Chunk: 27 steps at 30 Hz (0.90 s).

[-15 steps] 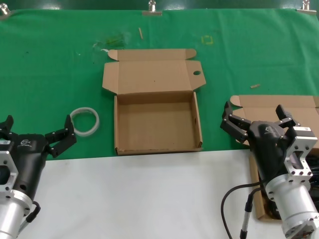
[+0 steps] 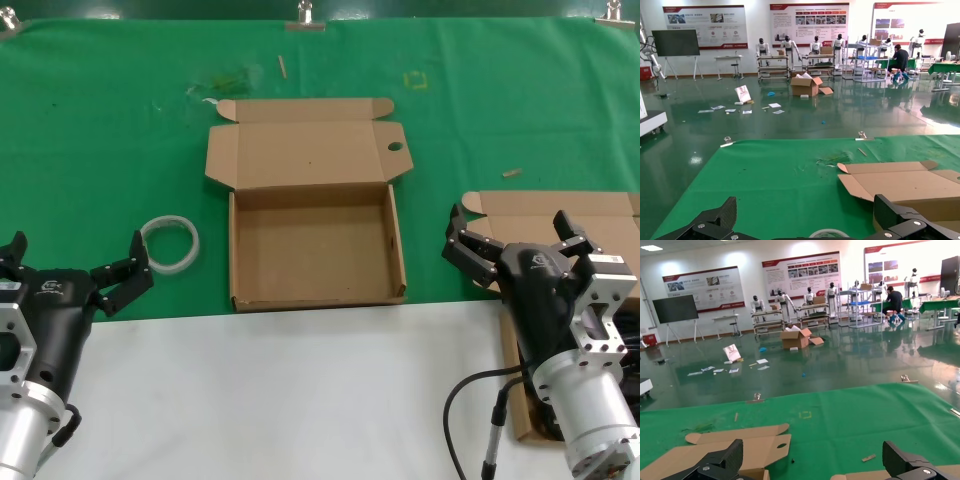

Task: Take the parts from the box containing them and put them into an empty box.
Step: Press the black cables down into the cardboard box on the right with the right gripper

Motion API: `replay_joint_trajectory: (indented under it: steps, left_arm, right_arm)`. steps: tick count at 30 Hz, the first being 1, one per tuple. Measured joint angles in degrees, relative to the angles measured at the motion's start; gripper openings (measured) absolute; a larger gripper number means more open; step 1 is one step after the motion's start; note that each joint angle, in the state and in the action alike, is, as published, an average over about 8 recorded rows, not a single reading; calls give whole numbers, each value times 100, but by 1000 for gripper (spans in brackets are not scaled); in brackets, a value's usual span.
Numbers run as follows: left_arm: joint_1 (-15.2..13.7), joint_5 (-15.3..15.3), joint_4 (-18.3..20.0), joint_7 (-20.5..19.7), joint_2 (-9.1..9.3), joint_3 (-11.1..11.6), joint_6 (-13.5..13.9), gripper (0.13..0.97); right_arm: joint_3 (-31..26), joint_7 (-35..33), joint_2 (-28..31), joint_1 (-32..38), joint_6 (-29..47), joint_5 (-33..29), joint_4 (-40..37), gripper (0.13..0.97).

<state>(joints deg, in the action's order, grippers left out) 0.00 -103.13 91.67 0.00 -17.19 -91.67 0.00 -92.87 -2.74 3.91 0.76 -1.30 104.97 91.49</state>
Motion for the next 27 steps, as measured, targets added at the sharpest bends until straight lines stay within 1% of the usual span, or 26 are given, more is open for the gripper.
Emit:
replay_joint_trajectory:
  steps: [4,7,10,14,20,23,27]
  left_arm:
    - [0,0,0,0,0,0,0,966]
    - [0,0,0,0,0,0,0,966]
    - [0,0,0,0,0,0,0,966]
    - [0,0,0,0,0,0,0,966]
    - [0,0,0,0,0,0,0,966]
    - [0,0,0,0,0,0,0,966]
    - [0,0,0,0,0,0,0,966]
  right_arm:
    - [-21,-7,0,1,-26,19,0,965]
    - [-168,-84,-1,7,-201,167,2,965]
    - [-421,-276,-2,3,-525,463,16,965]
    - [-762,-710,-4,-31,-1047,970,67,965]
    - [-1132,-1779,-4,-112,-1983,1748,278,965]
    - [-1261,-2509,-4,-161,-2567,2070,476,965]
    - [-1359,-3540,-4,-202,-3345,2311,770,965]
